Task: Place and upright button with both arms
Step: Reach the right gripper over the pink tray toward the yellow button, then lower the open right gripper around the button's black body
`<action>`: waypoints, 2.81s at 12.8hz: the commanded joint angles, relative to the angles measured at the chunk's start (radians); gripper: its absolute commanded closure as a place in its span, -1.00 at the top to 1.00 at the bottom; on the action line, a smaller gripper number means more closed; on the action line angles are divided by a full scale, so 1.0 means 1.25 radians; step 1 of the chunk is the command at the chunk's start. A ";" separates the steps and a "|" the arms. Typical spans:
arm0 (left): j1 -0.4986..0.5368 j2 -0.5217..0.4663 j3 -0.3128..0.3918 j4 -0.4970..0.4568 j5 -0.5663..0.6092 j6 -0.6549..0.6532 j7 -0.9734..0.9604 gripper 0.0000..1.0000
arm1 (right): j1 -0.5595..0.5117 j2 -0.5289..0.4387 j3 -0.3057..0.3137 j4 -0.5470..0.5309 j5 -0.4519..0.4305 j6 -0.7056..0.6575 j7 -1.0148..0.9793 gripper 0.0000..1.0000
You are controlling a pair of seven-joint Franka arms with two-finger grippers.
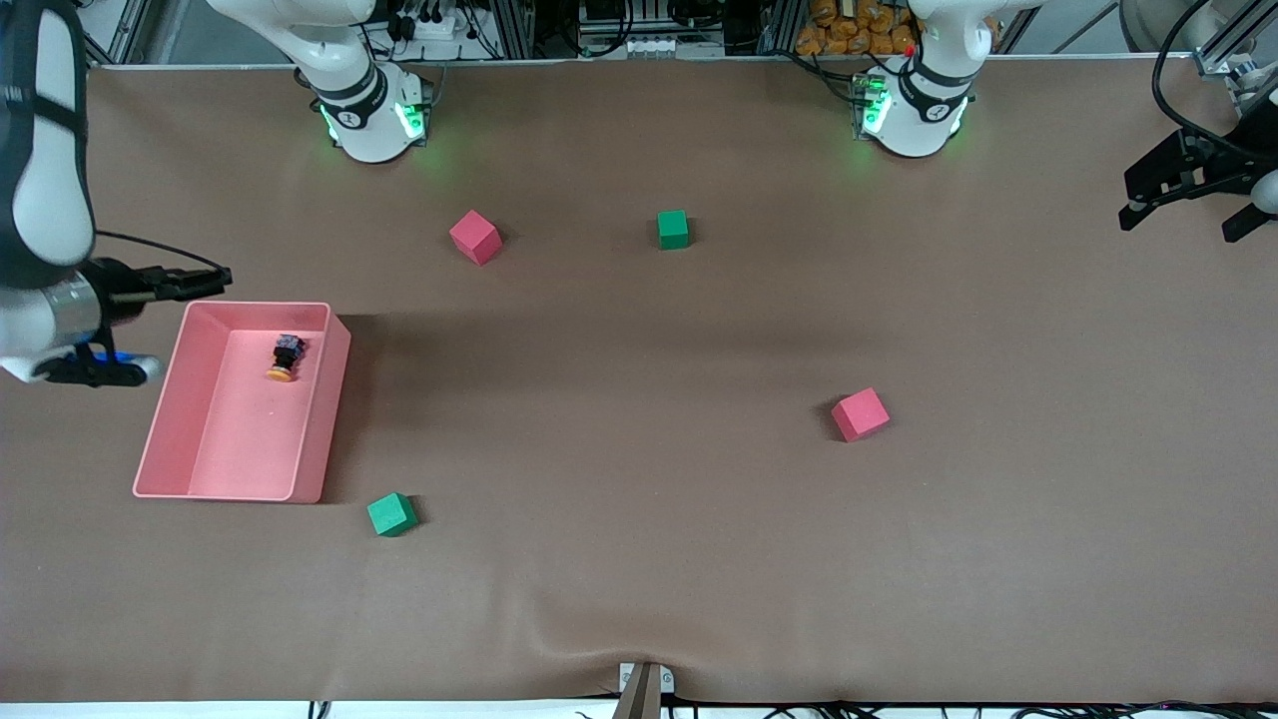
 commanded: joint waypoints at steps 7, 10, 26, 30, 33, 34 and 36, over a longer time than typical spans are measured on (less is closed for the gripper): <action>0.002 0.008 0.000 0.004 -0.009 -0.008 0.007 1.00 | -0.008 -0.059 0.006 -0.334 -0.065 0.416 -0.007 1.00; 0.003 0.010 0.000 0.006 -0.008 -0.009 0.005 1.00 | -0.021 -0.076 0.006 -0.409 -0.085 0.515 -0.019 1.00; 0.004 0.011 0.001 0.003 -0.011 -0.014 0.010 1.00 | -0.067 -0.052 0.006 -0.655 -0.101 0.926 -0.057 1.00; 0.004 0.012 0.001 0.003 -0.012 -0.014 0.010 1.00 | -0.068 -0.026 0.006 -0.653 -0.101 0.937 -0.057 1.00; 0.004 0.012 0.001 0.003 -0.011 -0.014 0.010 1.00 | -0.068 -0.019 0.006 -0.654 -0.101 0.935 -0.058 1.00; 0.004 0.012 0.001 0.003 -0.011 -0.014 0.010 1.00 | -0.069 -0.014 0.006 -0.654 -0.101 0.935 -0.062 1.00; 0.003 0.012 0.001 0.003 -0.011 -0.014 0.010 1.00 | -0.073 0.000 0.006 -0.651 -0.102 0.937 -0.077 1.00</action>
